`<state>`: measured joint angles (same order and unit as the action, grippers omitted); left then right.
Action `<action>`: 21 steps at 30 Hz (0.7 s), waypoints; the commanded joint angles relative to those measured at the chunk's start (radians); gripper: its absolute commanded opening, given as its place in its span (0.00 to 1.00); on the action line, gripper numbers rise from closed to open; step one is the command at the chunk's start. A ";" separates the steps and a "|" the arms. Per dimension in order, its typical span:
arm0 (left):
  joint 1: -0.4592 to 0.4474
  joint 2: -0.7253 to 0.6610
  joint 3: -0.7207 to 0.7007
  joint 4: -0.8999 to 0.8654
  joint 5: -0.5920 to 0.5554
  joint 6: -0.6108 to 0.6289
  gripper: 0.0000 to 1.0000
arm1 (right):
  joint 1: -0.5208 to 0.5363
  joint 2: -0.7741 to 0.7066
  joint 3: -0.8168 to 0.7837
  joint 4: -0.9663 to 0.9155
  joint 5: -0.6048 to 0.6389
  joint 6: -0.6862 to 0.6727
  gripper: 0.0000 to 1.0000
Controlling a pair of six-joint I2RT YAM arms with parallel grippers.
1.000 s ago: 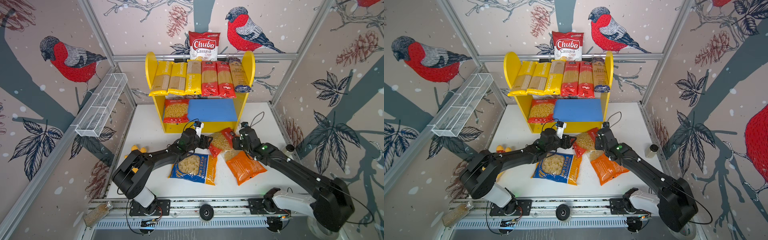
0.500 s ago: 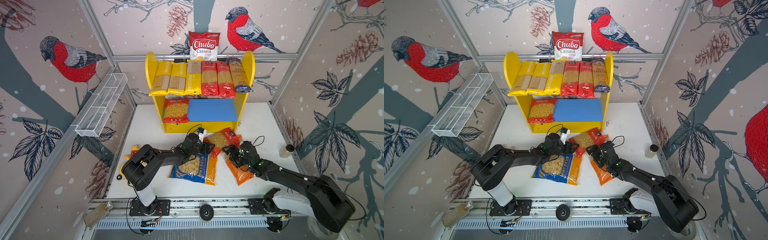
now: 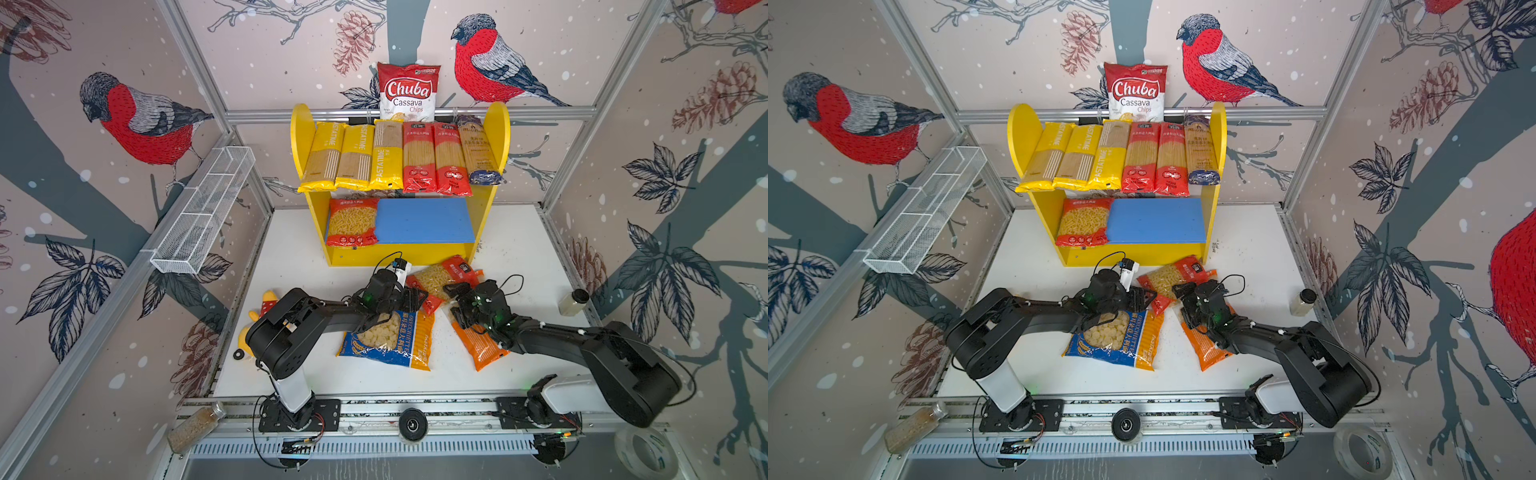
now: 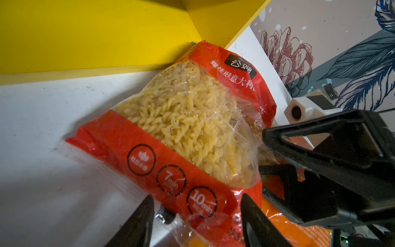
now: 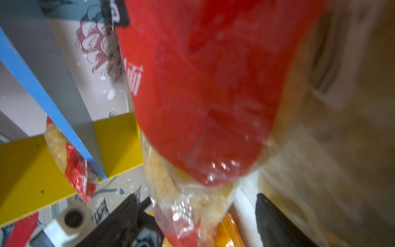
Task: Arrange pasta packages on shelves
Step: Pick up the pasta bag.
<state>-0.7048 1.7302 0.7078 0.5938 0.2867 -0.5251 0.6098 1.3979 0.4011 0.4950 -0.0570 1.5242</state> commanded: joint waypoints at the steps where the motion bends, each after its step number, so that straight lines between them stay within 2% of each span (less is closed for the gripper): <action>1: -0.001 0.007 0.008 0.036 -0.002 -0.006 0.63 | 0.004 0.057 0.024 0.056 0.047 0.048 0.85; 5: -0.001 0.008 0.010 0.025 -0.016 -0.011 0.64 | 0.017 0.150 0.029 0.146 0.036 0.110 0.83; 10: -0.001 0.005 0.010 0.020 -0.023 -0.010 0.64 | 0.032 0.219 0.050 0.191 0.044 0.125 0.77; 12: -0.001 -0.011 0.006 0.017 -0.030 -0.001 0.64 | 0.037 0.226 0.047 0.209 0.050 0.108 0.69; 16: 0.004 -0.078 -0.010 -0.006 -0.042 0.028 0.64 | 0.034 0.219 0.041 0.208 0.059 0.033 0.47; 21: 0.051 -0.200 -0.042 -0.034 -0.036 0.038 0.65 | 0.040 0.162 0.046 0.141 0.109 -0.078 0.29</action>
<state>-0.6750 1.5700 0.6769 0.5652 0.2573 -0.5068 0.6464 1.5822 0.4431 0.6842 0.0063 1.5360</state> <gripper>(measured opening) 0.646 0.300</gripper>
